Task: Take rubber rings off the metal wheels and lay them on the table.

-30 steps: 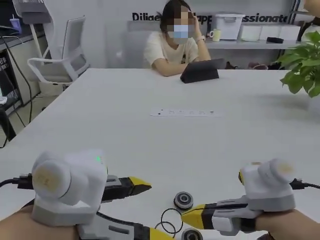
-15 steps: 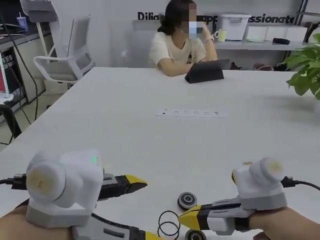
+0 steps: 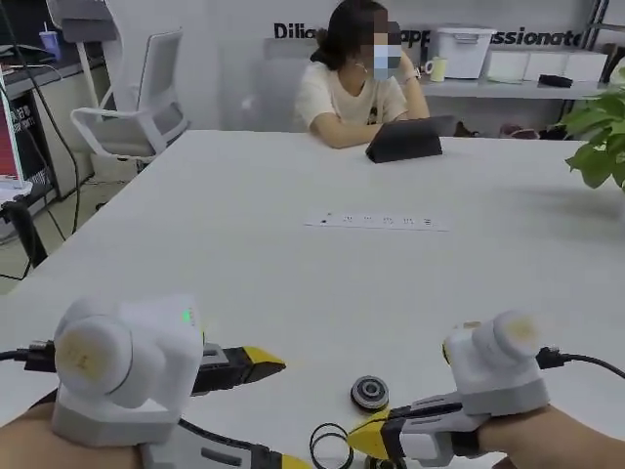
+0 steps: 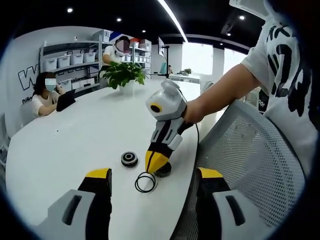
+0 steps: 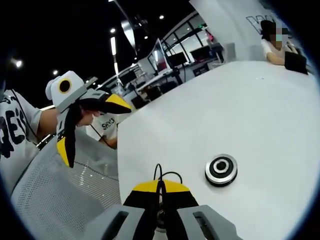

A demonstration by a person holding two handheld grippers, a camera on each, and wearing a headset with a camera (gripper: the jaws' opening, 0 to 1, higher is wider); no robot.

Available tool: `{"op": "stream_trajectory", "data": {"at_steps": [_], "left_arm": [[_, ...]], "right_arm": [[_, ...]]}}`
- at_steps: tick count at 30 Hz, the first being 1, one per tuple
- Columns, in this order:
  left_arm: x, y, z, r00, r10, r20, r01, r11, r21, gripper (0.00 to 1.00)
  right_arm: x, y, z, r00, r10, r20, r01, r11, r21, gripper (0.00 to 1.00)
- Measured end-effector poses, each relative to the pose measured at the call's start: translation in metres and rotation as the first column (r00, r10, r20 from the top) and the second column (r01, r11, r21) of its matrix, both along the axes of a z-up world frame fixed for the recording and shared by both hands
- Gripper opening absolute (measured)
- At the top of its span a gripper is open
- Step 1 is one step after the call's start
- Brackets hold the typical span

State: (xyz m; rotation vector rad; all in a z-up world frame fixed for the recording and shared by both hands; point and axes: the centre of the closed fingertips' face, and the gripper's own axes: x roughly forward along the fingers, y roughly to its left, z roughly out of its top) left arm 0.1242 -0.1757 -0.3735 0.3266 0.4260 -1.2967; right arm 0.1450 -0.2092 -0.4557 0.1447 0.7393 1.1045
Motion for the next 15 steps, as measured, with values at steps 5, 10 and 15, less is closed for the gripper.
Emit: {"op": "stream_trajectory", "data": {"at_steps": [5,10,15], "left_arm": [[0.002,0.0,0.001,1.0,0.011,-0.005,-0.011,1.0,-0.006,0.66],[0.003,0.0,0.002,1.0,0.015,-0.006,-0.015,1.0,-0.007,0.67],[0.003,0.0,0.002,1.0,0.021,-0.01,-0.021,1.0,-0.009,0.67]], "right_arm": [[0.001,0.001,-0.005,1.0,0.005,0.0,-0.005,1.0,-0.029,0.0],[0.002,-0.001,-0.01,1.0,0.002,0.008,-0.001,0.998,-0.065,0.0],[0.006,-0.003,-0.012,1.0,-0.008,0.023,0.01,0.997,-0.08,0.05]]}}
